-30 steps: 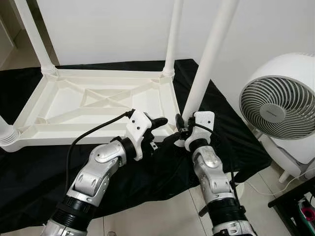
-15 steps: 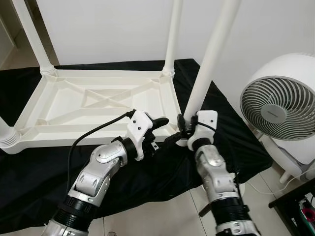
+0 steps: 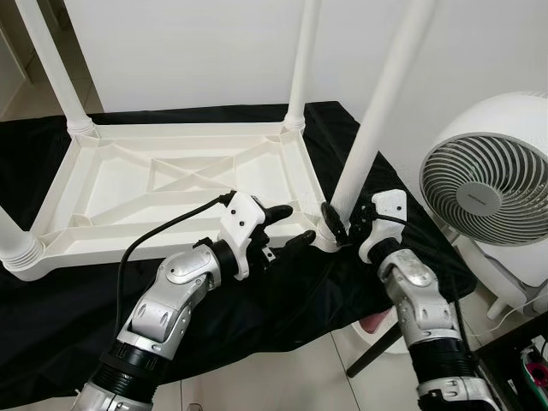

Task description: Building children table

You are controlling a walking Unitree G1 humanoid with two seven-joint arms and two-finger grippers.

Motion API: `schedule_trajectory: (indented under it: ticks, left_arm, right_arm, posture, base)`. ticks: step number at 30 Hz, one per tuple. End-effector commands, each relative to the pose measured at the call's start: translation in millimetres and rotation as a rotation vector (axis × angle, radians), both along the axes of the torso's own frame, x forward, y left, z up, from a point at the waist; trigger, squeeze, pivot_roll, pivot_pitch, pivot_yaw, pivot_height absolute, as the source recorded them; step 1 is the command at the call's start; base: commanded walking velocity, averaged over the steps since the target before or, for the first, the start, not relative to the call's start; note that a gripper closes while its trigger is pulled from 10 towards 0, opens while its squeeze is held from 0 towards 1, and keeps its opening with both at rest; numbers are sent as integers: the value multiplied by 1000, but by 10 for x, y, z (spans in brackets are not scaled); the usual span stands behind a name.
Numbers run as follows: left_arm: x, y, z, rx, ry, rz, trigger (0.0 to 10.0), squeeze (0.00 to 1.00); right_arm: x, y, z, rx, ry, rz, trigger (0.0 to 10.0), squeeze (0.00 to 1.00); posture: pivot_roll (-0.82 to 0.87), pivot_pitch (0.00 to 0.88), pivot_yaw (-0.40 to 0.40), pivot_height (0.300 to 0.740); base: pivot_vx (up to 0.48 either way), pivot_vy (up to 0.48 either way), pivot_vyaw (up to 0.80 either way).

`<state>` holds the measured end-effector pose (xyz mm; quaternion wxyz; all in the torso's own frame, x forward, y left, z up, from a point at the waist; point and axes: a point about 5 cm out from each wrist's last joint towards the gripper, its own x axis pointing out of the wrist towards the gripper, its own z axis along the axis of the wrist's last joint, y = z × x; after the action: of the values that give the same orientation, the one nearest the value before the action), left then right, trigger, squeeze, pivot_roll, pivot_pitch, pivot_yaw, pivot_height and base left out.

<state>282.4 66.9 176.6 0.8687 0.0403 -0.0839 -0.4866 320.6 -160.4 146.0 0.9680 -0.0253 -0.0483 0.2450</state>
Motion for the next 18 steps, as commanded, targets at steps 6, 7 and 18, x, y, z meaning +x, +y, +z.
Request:
schedule_trajectory:
  ticks: [6, 7, 18]
  left_arm:
    - [-15, -28, -16, 20, 8, -48, 10000, 0]
    - [-15, -28, -16, 20, 8, -48, 10000, 0]
    - [21, -37, 30, 13, -7, -41, 10000, 0]
  right_arm:
    - [71, 27, -43, -55, 16, 159, 10000, 0]
    - [71, 27, -43, -55, 16, 159, 10000, 0]
    - [316, 8, 3, -129, 50, 227, 10000, 0]
  posture:
    - [60, 0, -17, 740]
    - [60, 0, -17, 740]
    - [64, 0, -13, 740]
  base:
    - [0, 0, 0]
    - [0, 0, 0]
    - [0, 0, 0]
